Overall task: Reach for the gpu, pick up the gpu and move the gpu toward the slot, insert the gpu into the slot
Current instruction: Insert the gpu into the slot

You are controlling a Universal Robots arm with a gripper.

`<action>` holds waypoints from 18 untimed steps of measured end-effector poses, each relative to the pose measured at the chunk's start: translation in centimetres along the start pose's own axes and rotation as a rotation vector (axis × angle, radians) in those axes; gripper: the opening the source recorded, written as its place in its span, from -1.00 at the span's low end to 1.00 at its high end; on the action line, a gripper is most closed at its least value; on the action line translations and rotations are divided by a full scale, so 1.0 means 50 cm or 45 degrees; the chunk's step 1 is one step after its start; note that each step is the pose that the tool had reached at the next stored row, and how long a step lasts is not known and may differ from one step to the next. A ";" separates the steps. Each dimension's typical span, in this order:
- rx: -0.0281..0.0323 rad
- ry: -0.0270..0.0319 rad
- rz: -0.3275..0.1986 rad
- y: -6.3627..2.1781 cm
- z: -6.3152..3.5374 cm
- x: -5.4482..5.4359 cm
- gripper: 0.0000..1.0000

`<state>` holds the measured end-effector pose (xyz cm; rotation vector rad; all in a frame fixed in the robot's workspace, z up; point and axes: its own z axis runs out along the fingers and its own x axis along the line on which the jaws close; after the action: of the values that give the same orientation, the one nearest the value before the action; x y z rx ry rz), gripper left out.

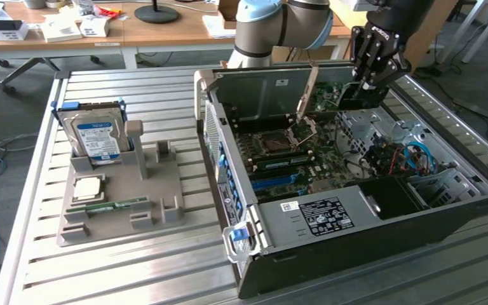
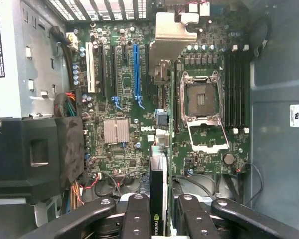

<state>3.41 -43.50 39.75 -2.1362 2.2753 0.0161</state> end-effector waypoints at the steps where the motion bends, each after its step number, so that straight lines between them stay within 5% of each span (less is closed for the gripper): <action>1: 0.0000 -0.0001 0.000 0.000 0.000 0.000 -0.47; 18: -0.0007 0.0000 -0.013 0.031 0.002 0.002 -0.47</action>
<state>1.83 -43.50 39.66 -2.1479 2.2646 0.0166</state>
